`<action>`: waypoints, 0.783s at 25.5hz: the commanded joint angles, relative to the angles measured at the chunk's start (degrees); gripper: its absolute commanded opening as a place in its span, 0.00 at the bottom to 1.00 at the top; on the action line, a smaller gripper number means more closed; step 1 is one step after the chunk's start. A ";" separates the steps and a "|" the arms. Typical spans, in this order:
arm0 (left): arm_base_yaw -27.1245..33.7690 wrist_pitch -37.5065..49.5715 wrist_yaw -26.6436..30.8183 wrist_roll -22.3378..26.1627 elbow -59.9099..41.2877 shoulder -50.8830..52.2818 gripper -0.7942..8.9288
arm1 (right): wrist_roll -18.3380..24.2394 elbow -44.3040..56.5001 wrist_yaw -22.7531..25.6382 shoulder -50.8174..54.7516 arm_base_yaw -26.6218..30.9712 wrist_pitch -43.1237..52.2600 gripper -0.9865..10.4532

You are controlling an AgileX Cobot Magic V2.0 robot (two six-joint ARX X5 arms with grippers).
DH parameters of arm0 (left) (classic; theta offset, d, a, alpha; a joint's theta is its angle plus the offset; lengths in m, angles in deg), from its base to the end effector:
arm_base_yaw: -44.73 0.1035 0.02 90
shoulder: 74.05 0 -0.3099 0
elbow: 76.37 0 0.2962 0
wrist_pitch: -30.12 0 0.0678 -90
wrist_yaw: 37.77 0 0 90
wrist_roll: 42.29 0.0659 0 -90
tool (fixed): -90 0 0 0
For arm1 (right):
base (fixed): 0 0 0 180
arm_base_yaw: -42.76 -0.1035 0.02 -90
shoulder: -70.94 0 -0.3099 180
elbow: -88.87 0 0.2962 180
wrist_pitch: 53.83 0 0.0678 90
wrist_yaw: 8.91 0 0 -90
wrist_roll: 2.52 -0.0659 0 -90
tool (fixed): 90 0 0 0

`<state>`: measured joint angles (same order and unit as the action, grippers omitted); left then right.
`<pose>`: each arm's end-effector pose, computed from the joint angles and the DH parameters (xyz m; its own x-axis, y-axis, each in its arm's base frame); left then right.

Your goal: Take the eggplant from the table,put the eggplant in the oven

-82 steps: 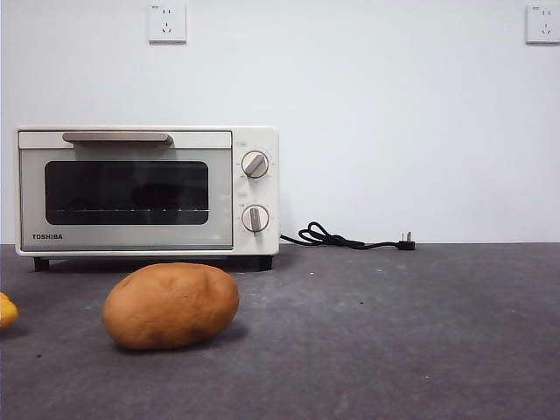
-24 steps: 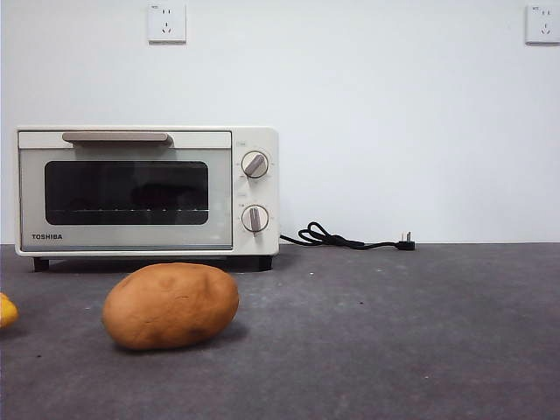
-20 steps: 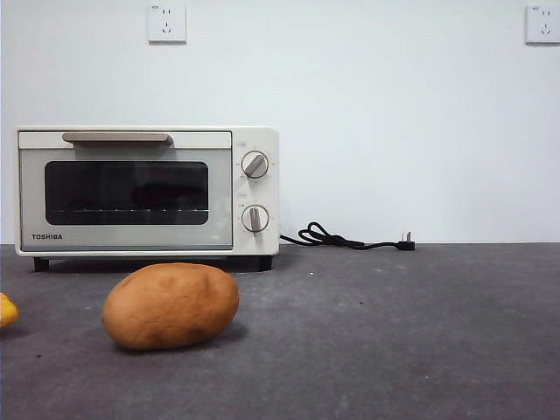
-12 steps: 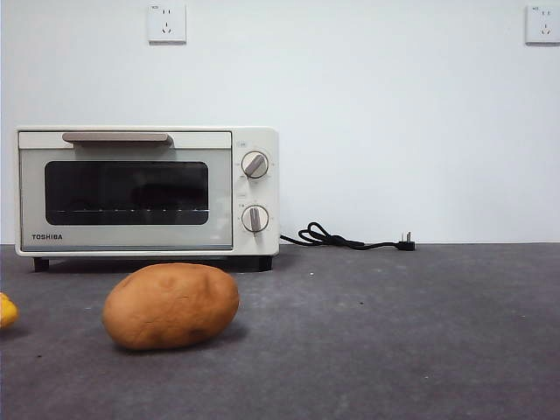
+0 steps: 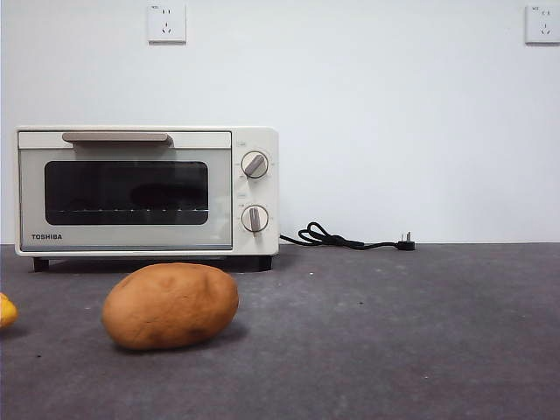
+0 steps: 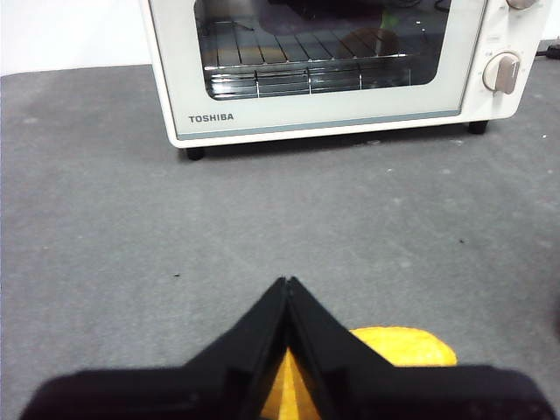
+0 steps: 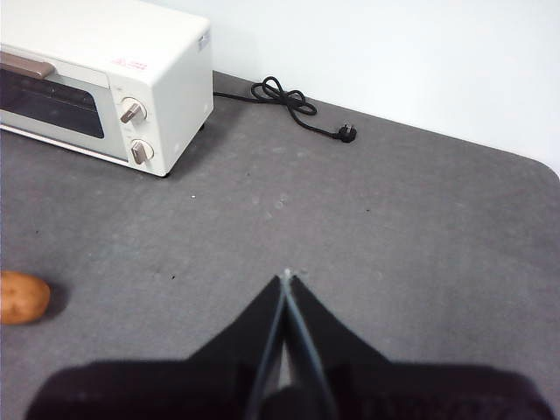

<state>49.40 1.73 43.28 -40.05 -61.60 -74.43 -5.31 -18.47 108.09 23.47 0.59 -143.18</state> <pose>0.1264 0.0000 0.1470 0.9680 -0.0770 -0.2390 0.0794 0.9968 0.0003 0.0715 0.0244 0.5258 0.8797 0.1842 -0.4385 -0.2871 0.9407 -0.1808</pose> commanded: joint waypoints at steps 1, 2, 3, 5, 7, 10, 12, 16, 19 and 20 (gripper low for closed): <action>-0.37 0.55 0.02 -1.09 -0.46 0.15 0.08 | -0.63 0.35 0.07 -0.02 -0.17 -1.44 0.09; -0.37 0.55 0.00 -1.07 -0.46 0.13 0.08 | -0.63 0.35 0.02 0.00 -0.17 -1.44 0.09; -0.37 0.55 -0.02 -1.16 -0.44 0.07 0.08 | -0.63 0.35 0.04 -0.02 -0.17 -1.42 0.09; -0.37 0.46 0.00 -1.14 -0.37 -0.39 0.08 | -0.63 0.35 0.04 0.00 -0.17 -1.42 0.09; -0.37 0.46 0.00 -1.14 -0.37 -0.81 0.08 | -0.63 0.35 0.04 -0.02 -0.17 -1.44 0.09; -0.37 0.46 0.00 -1.14 -0.37 -0.92 0.08 | -0.63 0.35 0.04 -0.02 -0.17 -1.44 0.09; -0.37 0.46 0.00 -1.14 -0.37 -0.92 0.08 | -0.63 0.35 0.02 -0.02 -0.17 -1.44 0.09; -0.37 0.46 0.00 -1.14 -0.37 -0.92 0.08 | -0.63 0.35 0.04 0.00 -0.17 -1.44 0.09; -0.37 0.46 0.00 -1.14 -0.37 -0.92 0.08 | -0.50 0.28 2.12 -0.02 -0.17 -1.44 0.09; -0.37 0.46 0.00 -1.14 -0.37 -0.92 0.08 | -0.37 0.28 2.21 -0.02 -0.17 -1.44 0.09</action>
<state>49.16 1.77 43.28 -40.86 -61.60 -75.41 -5.31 -18.47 110.10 23.47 0.59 -143.18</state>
